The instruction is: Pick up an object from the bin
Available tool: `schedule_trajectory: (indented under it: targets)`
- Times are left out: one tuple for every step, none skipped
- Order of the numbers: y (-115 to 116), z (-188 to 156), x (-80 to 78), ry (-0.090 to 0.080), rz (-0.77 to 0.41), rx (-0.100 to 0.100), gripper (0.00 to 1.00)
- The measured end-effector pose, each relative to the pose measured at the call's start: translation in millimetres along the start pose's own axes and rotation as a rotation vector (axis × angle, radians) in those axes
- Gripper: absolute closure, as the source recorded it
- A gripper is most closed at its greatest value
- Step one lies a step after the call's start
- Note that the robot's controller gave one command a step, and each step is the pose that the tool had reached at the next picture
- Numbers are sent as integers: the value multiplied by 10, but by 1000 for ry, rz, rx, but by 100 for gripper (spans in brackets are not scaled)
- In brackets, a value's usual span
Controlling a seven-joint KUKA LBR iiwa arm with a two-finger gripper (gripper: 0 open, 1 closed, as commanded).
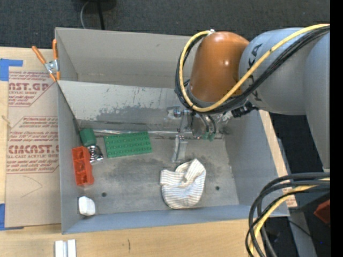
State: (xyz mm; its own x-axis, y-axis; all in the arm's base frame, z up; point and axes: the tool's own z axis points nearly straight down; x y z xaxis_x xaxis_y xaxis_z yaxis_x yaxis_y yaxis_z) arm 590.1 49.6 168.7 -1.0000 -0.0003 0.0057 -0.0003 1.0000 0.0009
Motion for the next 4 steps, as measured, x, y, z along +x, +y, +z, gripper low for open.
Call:
schedule_trajectory:
  targets:
    - [-2,-48,-18,-8,0,0,0]
    - [-101,210,141,-15,-107,0,0]
    - [-438,387,618,-6,-402,0,0]
    - [-458,308,737,-14,-456,2,0]
